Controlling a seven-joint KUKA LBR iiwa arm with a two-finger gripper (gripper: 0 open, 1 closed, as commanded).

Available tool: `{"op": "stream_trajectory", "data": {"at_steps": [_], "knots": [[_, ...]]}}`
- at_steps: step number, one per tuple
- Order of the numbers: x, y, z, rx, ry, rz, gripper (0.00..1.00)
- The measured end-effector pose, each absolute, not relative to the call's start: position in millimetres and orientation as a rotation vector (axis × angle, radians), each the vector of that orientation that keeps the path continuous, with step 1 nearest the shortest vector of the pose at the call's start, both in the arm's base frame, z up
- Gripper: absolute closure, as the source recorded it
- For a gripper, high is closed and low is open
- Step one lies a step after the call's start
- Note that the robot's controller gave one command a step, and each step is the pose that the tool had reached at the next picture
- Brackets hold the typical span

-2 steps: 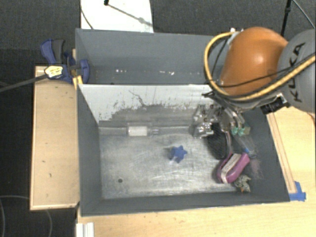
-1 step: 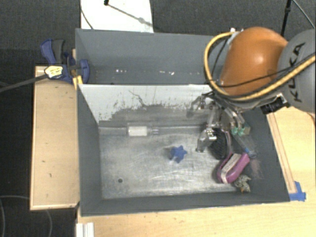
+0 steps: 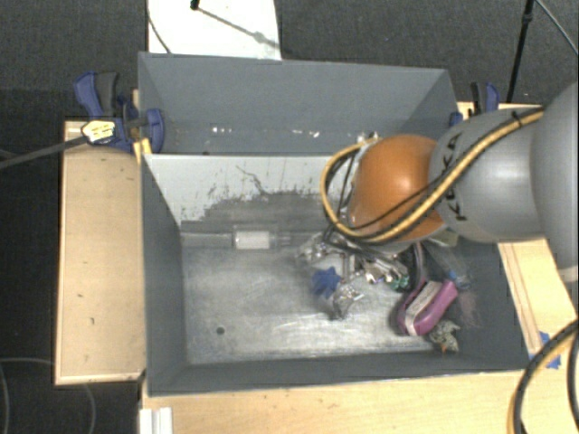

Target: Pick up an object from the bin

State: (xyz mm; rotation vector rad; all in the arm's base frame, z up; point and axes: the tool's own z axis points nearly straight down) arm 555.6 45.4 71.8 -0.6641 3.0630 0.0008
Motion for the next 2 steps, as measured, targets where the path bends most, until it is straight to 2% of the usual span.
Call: {"op": "stream_trajectory", "data": {"at_steps": [1, 2], "knots": [[557.2, 45, 75, -0.658, 3.060, 0.000, 1.00], [566.2, 47, 164, -0.650, 3.063, -0.002, 1.00]]}}
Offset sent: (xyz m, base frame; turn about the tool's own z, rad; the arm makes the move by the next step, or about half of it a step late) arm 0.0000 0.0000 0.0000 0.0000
